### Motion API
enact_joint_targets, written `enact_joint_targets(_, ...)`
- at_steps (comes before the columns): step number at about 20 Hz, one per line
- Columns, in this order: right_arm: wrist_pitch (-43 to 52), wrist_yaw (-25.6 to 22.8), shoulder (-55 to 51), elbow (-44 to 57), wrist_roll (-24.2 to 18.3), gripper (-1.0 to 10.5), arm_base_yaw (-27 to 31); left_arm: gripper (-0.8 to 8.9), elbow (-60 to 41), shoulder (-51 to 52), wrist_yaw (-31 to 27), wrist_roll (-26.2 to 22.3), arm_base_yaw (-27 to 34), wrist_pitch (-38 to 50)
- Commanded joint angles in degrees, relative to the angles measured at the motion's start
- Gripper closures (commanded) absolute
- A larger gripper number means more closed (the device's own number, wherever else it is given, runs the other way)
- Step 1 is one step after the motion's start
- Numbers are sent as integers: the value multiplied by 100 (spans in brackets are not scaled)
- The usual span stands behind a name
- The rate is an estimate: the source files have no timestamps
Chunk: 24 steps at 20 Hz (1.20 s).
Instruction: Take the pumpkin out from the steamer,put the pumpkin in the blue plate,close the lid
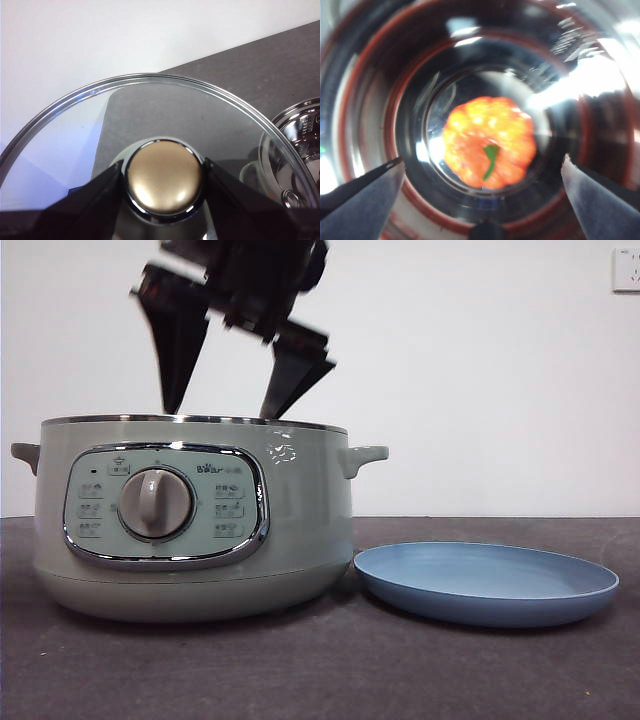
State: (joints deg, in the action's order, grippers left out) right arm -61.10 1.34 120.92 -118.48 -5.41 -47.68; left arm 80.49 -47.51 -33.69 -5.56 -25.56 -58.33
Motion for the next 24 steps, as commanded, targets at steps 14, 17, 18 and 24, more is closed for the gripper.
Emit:
enact_joint_targets(14,413,-323,901,-2,-151,958,-50,822,101,72,-61,-72,0,151)
enact_joint_targets(17,284,-321,490,-2,-153,958,-31,822,101,70,-35,-68,0,170)
enact_joint_targets(18,138,-315,245,-2,-155,958,2,822,101,61,-15,-68,0,177)
enact_joint_targets(24,-1416,-319,-1300,0,120,958,645,822,101,61,485,-68,0,437)
